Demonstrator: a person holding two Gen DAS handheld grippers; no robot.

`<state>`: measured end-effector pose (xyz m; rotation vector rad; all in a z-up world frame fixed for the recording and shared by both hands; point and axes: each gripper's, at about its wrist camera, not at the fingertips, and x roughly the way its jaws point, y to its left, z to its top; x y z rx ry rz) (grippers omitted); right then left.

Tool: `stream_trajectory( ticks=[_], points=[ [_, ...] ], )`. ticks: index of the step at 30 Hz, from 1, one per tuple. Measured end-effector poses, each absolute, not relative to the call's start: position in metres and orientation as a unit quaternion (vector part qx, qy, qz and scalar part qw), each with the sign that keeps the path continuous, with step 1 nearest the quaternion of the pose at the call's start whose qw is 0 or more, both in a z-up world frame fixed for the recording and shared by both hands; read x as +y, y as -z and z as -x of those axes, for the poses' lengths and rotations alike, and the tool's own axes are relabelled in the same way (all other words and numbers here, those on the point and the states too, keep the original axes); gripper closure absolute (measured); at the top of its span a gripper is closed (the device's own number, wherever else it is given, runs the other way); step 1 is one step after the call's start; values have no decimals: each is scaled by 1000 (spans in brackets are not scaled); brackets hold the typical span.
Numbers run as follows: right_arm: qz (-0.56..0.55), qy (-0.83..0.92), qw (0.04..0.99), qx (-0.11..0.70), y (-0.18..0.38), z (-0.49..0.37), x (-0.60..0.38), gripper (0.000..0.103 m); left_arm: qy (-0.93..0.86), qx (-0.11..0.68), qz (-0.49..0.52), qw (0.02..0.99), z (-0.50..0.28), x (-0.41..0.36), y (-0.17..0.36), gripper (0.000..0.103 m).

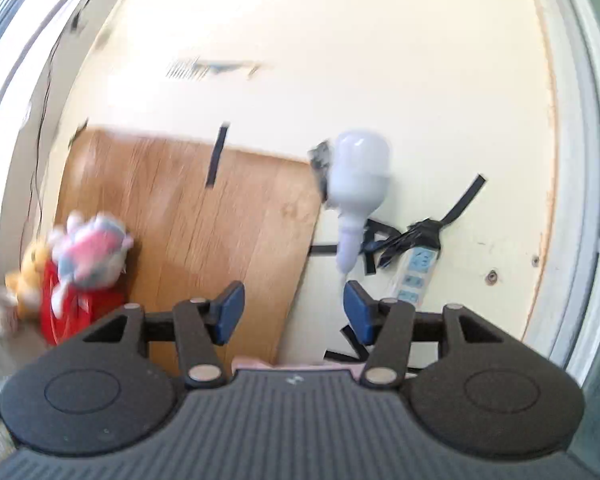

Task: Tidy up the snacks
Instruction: 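Grasp the green biscuit pack with the left tool and lift it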

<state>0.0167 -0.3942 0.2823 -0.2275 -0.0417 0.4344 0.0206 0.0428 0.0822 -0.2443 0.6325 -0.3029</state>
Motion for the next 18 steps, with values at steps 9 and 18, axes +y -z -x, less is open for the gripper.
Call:
stream_trajectory(
  ticks=[9,18],
  points=[
    [91,-373,890,248,-65,-26,-316,47,178,345,142,911,-54,12,-55,31],
    [149,-400,871,245,-18,-45,-251,45,219,372,154,889,-81,-12,-33,52]
  ],
)
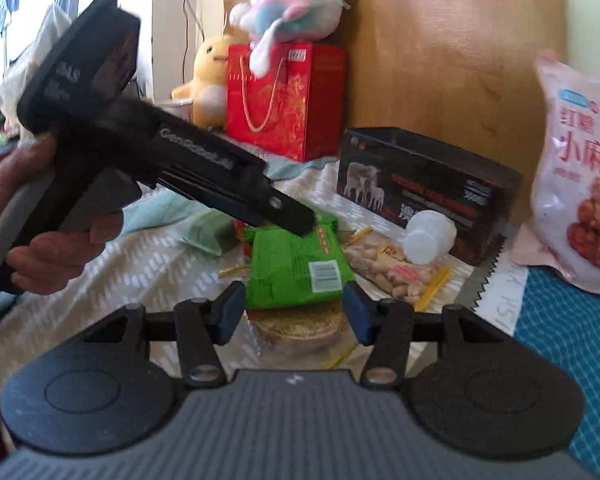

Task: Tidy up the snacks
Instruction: 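Grasp the green biscuit pack with the left tool and lift it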

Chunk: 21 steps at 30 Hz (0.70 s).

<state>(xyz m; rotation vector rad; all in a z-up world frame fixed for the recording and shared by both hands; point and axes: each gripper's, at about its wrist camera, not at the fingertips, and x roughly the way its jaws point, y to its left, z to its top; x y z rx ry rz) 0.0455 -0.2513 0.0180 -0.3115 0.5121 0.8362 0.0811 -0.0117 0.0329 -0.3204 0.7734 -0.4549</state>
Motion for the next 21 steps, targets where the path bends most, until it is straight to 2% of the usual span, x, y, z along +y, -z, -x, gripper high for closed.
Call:
stream_trajectory(
  ticks=[2,5,7,8,10,16,18,19,20,21],
  points=[
    [137,-397,874,245,-17,-42,-252,43,215,360,143,896,-79,-19,-29,51],
    [129,-390,880,240,-15,-40,-251,45,219,352,151,897,-77,-18,-28,61],
    [132,-380,887,227,-17,-35,-249,57,225,351,161,895,-76,-14,-32,71],
    [130,-379,890,219,-21,-34,-249,60,227,348,161,895,-75,-14,-35,72],
    [108,-397,887,210,-28,-37,-249,77,245,346,167,890,-75,-13,-40,80],
    [108,-395,884,226,-29,-36,-240,75,240,351,197,884,-79,-3,-36,80],
    [107,-393,883,233,-28,-32,-245,67,234,354,201,883,-79,2,-32,80],
    [108,-388,885,233,-27,-30,-248,53,233,355,204,882,-78,4,-30,80],
    [108,-382,888,232,-25,-27,-252,45,233,356,208,881,-77,7,-29,80],
    [106,-378,890,233,-23,-26,-256,29,233,356,210,880,-77,9,-28,80]
  ],
)
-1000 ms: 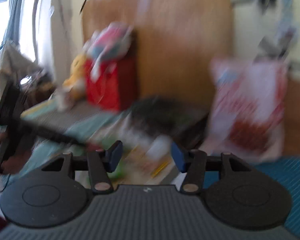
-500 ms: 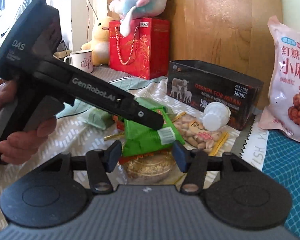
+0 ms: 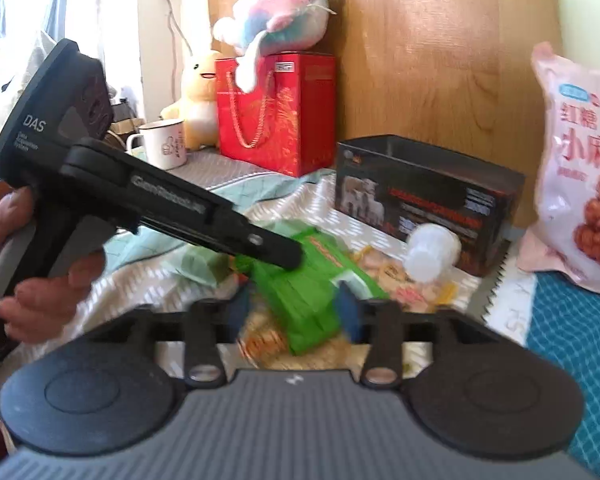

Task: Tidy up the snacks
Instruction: 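Lower the green biscuit pack into the black box and open the left tool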

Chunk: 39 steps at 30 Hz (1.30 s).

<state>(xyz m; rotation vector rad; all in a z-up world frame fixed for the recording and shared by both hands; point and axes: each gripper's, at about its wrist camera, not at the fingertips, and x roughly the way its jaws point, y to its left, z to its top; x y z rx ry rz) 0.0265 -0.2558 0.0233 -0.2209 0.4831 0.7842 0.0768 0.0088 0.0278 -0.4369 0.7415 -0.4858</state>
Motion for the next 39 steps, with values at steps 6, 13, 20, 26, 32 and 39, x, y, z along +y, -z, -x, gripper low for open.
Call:
stream_trajectory(
  ticks=[6,13,20,26,32,39],
  points=[
    [114,-375,881,265,-12,-36,-254,20,242,363,210,875,-81,7,-25,74],
    [110,-369,886,257,-19,-44,-245,46,257,358,215,871,-81,6,-28,80],
    [117,-357,904,207,-45,-63,-238,49,254,322,205,889,-105,7,-61,79],
    [107,-311,930,164,-79,-130,-225,49,222,269,202,915,-163,-5,-95,76],
    [77,-247,946,197,-81,-187,-228,44,173,270,188,928,-209,-24,-93,67],
    [-28,-279,934,221,-56,-137,-288,44,193,287,235,908,-171,11,-59,67]
  ],
)
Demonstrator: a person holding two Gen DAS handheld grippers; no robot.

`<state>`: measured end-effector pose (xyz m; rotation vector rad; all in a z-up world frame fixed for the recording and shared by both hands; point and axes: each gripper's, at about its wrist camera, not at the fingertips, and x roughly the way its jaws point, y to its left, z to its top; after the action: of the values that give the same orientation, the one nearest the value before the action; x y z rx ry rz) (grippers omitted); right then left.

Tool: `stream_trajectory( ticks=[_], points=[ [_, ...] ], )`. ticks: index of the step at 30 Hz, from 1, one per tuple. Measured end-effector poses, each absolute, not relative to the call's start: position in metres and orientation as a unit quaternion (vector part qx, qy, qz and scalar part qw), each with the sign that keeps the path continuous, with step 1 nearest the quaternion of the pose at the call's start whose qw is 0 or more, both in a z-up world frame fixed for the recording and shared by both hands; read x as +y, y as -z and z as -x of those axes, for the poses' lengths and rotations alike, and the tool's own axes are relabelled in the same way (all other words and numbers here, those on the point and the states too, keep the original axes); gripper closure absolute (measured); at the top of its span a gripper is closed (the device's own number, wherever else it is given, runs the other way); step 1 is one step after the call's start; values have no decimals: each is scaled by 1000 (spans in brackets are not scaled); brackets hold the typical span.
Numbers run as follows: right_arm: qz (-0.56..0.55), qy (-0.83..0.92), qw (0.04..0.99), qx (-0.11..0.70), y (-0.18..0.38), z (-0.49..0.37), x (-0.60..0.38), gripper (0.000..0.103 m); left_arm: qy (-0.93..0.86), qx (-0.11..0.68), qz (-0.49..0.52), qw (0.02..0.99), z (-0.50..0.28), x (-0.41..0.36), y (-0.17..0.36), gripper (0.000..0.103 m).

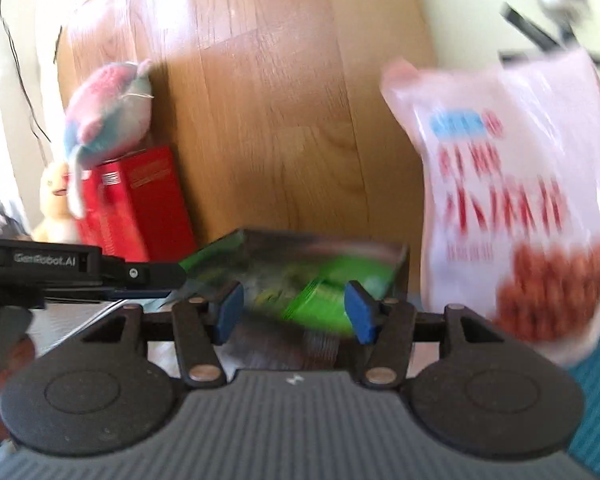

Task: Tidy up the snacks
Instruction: 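Lower the green biscuit pack into the black box and open the left tool, then grasp the white plastic cup with the right tool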

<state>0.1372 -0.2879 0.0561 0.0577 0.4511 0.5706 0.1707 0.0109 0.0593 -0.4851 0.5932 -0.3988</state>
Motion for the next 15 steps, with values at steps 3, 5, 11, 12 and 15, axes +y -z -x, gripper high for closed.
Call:
stream_trajectory(
  ticks=[3,5,11,12,15],
  points=[
    [-20,-282,922,264,-34,-132,-285,44,192,305,272,892,-159,25,-45,67],
    [-29,-283,912,295,-21,-137,-278,45,192,315,284,885,-150,28,-37,67],
    [-94,-279,892,343,-8,-158,-278,66,211,334,284,873,-119,21,-26,67],
    [-106,-284,891,339,-11,-153,-281,67,216,335,283,873,-112,23,-26,67],
    [-88,-323,892,304,-24,-124,-280,67,227,330,280,872,-92,29,-28,67]
  ],
)
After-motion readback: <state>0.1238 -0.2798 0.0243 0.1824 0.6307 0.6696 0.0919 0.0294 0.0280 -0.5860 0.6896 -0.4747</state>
